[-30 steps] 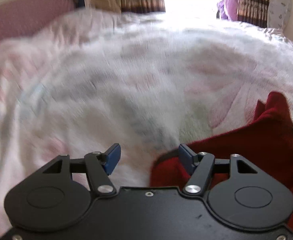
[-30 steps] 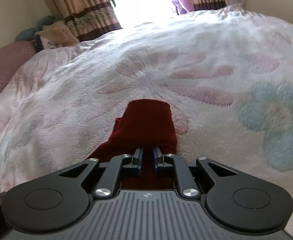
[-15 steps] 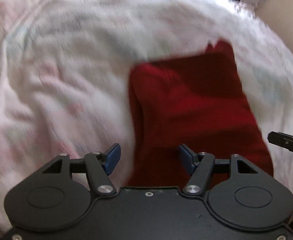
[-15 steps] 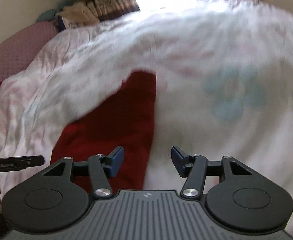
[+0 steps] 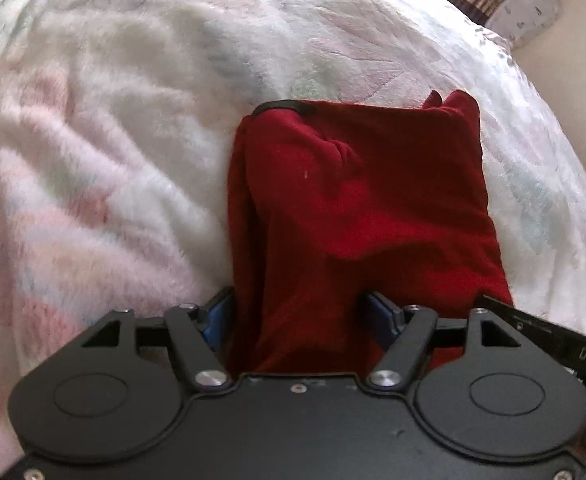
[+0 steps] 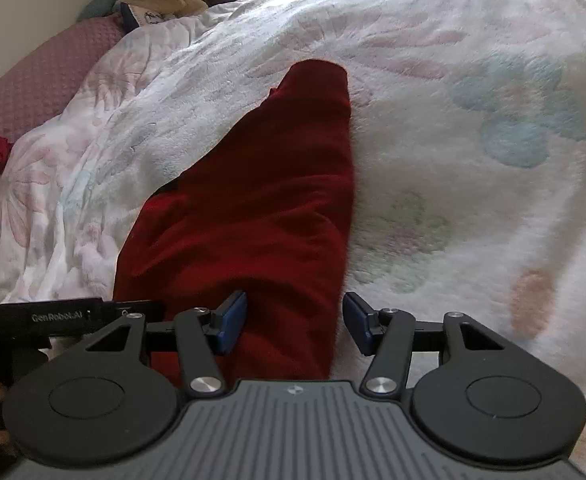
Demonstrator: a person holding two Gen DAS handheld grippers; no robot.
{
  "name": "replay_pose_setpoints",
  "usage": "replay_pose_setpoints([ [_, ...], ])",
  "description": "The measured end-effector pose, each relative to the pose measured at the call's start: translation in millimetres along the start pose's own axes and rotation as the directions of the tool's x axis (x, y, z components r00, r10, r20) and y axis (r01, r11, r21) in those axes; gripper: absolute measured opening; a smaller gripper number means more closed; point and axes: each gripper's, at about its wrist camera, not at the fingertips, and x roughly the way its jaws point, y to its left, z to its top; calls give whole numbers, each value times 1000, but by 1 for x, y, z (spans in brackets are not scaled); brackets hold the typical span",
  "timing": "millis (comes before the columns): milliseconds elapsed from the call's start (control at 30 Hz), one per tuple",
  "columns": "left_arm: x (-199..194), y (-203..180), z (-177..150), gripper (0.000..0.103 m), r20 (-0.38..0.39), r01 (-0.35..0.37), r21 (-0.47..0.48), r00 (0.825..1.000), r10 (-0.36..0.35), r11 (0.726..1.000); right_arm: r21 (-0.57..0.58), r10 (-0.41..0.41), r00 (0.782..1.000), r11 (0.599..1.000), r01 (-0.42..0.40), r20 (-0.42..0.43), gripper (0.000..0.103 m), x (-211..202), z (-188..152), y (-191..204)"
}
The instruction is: Fold small clothes
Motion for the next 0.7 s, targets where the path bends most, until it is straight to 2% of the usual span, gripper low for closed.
replay_pose_setpoints([
  [100, 7, -12, -2, 76, 44, -44, 71, 998, 41, 997, 17, 5, 1000, 1000, -5, -10, 74, 12, 0, 1],
  [233, 10, -20, -2, 74, 86, -79, 108, 994, 70, 991, 38, 7, 1000, 999, -7, -17, 75, 23, 0, 0],
  [300, 10, -21, -4, 69, 99, -83, 111, 992, 72, 990, 35, -5, 1000, 999, 5, -12, 68, 26, 0, 1],
  [333, 8, -23, -5, 61, 107, -86, 114, 992, 74, 990, 33, -8, 1000, 999, 8, -12, 65, 27, 0, 1],
  [367, 5, -25, -7, 46, 117, -86, 120, 990, 72, 989, 32, -10, 1000, 999, 10, -8, 54, 27, 0, 2],
  [400, 2, -29, -8, 37, 131, -92, 129, 988, 75, 987, 35, -13, 1000, 999, 12, 3, 44, 26, -1, 3],
  [433, 0, -34, -8, 24, 146, -101, 137, 986, 81, 985, 27, -23, 1000, 999, 23, 13, 41, 24, -1, 6],
  [500, -4, -43, -9, 20, 167, -132, 167, 980, 104, 977, -40, -59, 997, 997, 61, 42, 31, 16, -1, 19],
  [600, -6, -50, -3, 18, 184, -118, 182, 979, 84, 976, -107, -87, 993, 990, 96, 84, 27, 6, -3, 37],
  [700, -26, -56, 5, 18, 231, -80, 164, 972, 41, 983, -122, -73, 991, 989, 87, 112, 27, -7, 3, 43],
])
